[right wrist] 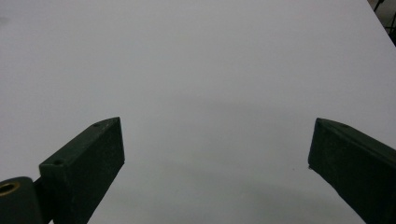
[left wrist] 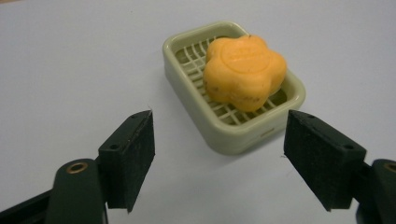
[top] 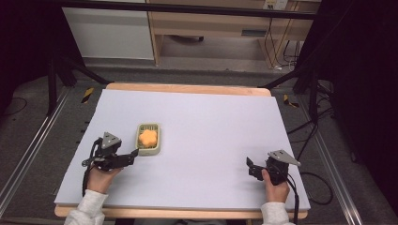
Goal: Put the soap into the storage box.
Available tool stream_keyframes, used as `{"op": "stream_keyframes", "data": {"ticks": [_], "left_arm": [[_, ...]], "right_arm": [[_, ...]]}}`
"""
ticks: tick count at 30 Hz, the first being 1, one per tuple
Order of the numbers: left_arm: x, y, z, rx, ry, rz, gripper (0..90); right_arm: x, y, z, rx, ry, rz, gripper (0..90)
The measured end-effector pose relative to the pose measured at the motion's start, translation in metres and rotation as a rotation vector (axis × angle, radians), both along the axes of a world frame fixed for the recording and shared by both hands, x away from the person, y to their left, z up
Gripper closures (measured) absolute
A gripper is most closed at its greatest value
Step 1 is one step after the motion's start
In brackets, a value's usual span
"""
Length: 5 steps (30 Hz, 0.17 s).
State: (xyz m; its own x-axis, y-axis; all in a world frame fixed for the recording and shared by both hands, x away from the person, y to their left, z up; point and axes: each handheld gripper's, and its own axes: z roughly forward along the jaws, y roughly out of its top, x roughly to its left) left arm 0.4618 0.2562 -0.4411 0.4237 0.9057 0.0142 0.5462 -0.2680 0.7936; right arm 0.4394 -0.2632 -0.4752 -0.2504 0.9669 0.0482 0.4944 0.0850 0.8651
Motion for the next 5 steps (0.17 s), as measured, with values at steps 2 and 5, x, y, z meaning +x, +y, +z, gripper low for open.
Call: {"op": "stream_keyframes", "data": {"ticks": [2,5], "left_arm": [[-0.0044,0.0041,-0.0044,0.021,-0.007,0.008,21.6],[-0.0078,0.0076,-0.009,0.044,-0.01,0.023,19.5]], "right_arm": [[0.0,0.0001,-0.0001,-0.003,0.0,0.0,4.1],[0.0002,0.0003,0.0,-0.008,0.002,0.0,4.1]]}}
